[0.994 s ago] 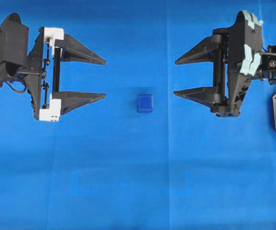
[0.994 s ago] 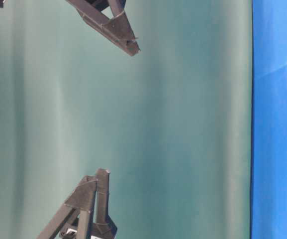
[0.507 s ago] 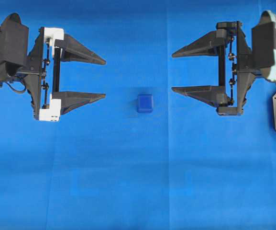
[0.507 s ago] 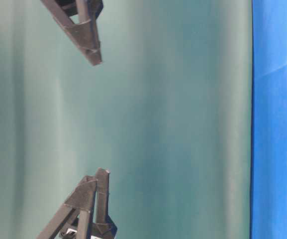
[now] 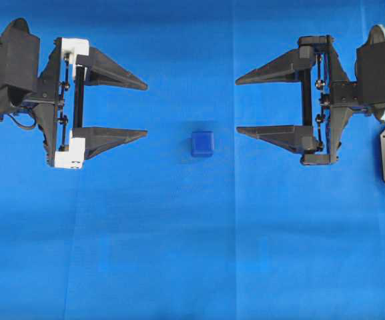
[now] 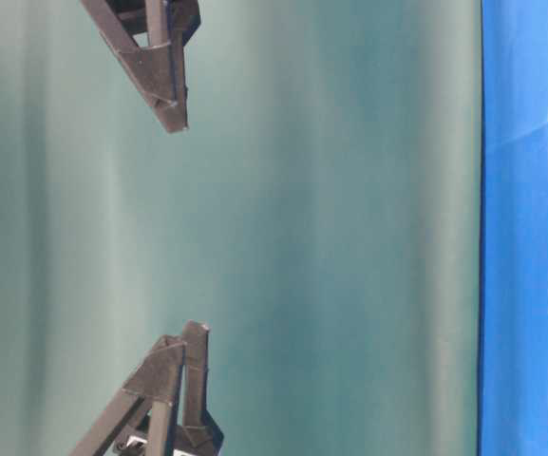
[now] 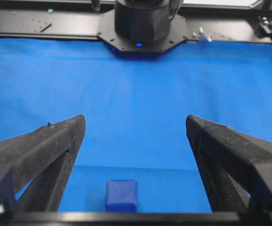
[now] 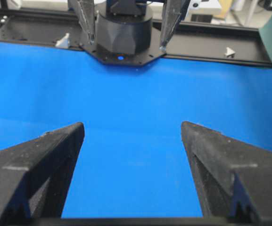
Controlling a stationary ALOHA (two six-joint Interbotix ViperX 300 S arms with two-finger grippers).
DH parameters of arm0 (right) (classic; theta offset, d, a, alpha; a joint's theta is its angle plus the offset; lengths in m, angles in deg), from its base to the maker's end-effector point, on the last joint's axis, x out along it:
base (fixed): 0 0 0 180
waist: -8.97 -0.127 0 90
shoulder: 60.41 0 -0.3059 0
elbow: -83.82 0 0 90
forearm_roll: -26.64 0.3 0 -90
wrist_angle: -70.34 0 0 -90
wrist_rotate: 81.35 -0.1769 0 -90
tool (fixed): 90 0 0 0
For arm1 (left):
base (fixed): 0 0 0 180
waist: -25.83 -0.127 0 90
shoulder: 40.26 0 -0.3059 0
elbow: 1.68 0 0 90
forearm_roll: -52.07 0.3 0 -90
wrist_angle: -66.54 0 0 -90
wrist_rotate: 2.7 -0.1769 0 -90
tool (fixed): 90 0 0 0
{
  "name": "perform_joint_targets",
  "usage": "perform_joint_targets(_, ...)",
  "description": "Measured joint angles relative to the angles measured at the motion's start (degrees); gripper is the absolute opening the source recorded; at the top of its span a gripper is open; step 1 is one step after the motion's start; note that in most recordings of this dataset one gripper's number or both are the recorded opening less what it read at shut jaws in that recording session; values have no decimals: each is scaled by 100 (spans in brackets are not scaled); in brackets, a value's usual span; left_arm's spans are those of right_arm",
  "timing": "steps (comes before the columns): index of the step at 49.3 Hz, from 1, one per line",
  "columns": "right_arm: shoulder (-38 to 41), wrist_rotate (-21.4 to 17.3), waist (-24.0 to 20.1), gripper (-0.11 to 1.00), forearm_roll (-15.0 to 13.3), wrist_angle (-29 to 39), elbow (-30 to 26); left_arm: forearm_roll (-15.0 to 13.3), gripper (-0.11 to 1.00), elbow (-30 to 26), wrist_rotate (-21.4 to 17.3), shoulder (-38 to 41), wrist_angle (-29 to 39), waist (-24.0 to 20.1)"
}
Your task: Handover the blue block to the right arm after grasping it with the left arm, then place it in the designated position.
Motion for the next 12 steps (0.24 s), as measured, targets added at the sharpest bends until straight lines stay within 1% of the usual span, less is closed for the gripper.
perform_joint_targets(12, 18, 0, 0, 75, 0, -9, 0, 9, 92, 9, 0, 0, -9, 0)
